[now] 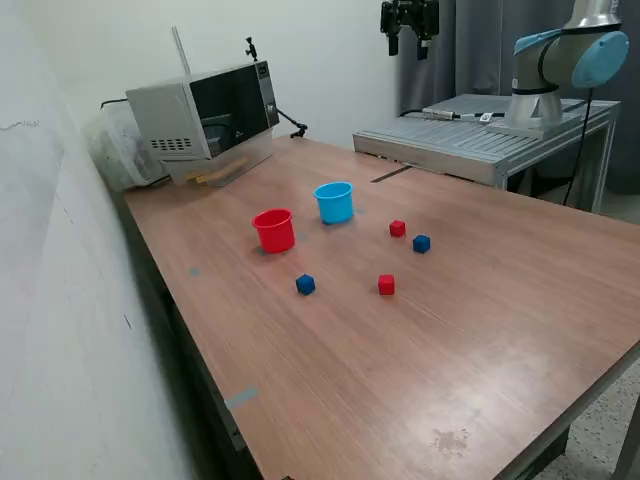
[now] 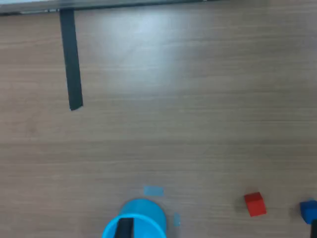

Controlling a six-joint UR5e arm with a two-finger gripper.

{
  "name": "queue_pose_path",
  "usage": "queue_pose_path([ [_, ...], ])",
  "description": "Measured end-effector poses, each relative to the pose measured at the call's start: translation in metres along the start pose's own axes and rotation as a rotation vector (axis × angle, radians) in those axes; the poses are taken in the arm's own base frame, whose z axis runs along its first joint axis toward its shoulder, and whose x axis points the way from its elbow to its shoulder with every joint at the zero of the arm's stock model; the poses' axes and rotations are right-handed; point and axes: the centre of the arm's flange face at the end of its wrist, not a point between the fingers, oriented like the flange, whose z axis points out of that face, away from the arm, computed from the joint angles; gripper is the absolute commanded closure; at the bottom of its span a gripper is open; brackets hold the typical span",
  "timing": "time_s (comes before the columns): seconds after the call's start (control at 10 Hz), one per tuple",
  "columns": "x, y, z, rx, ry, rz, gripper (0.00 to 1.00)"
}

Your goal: Place red objects in the red bin, and blue objects in the blue bin.

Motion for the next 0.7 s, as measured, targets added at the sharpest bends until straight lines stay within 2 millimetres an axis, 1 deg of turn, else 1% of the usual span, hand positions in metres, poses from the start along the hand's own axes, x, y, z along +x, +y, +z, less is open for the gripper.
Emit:
queue_pose_path([
  [0.4,0.004,0.018,0.025,0.011,0.004,-0.037,0.00],
  [0.7,0.011,0.034,0.063,0.058,0.014,-0.086,0.00],
])
